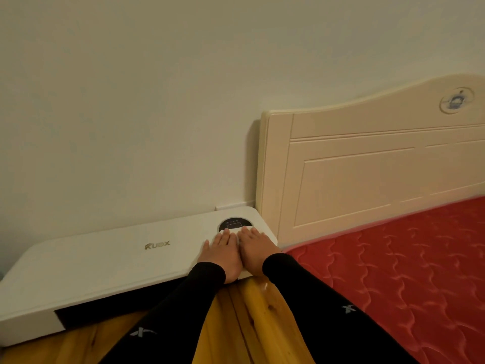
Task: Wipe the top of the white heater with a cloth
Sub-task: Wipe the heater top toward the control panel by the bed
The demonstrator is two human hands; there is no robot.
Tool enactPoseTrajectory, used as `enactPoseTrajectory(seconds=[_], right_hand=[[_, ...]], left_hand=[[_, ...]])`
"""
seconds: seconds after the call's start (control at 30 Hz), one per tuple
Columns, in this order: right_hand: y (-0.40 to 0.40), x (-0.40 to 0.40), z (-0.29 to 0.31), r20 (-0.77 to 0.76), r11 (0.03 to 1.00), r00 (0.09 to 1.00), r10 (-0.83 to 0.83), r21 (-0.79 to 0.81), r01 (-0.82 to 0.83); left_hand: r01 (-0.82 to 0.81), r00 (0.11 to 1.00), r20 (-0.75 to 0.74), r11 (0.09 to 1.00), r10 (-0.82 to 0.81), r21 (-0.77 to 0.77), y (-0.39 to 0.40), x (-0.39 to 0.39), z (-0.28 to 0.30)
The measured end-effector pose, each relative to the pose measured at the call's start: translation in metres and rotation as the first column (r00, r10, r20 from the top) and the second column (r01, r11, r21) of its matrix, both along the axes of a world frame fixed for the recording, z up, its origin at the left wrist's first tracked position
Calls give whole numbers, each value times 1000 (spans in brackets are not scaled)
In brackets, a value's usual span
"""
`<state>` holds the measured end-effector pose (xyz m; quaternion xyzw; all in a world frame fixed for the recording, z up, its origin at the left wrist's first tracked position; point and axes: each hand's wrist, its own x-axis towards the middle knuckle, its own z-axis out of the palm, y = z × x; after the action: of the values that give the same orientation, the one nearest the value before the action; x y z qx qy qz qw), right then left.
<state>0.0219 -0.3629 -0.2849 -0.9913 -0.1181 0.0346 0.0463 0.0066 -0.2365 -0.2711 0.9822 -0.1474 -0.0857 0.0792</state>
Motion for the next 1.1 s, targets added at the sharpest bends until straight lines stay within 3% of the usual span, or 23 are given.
enactPoseTrajectory(seconds=[0.3,0.83,1.1], right_hand=[[-10,-10,-6,28,996,1000,7,92,-9],[-26,58,-24,91,998,994,60,-3,-60],[-31,100,-25,96,996,991,89,-24,-87]], left_hand=[[-1,1000,6,998,1,-56,-7,-8,-2],[-3,1000,-13,999,3,-33,-23,53,-10],[-21,1000,19,998,21,52,-31,84,-5]])
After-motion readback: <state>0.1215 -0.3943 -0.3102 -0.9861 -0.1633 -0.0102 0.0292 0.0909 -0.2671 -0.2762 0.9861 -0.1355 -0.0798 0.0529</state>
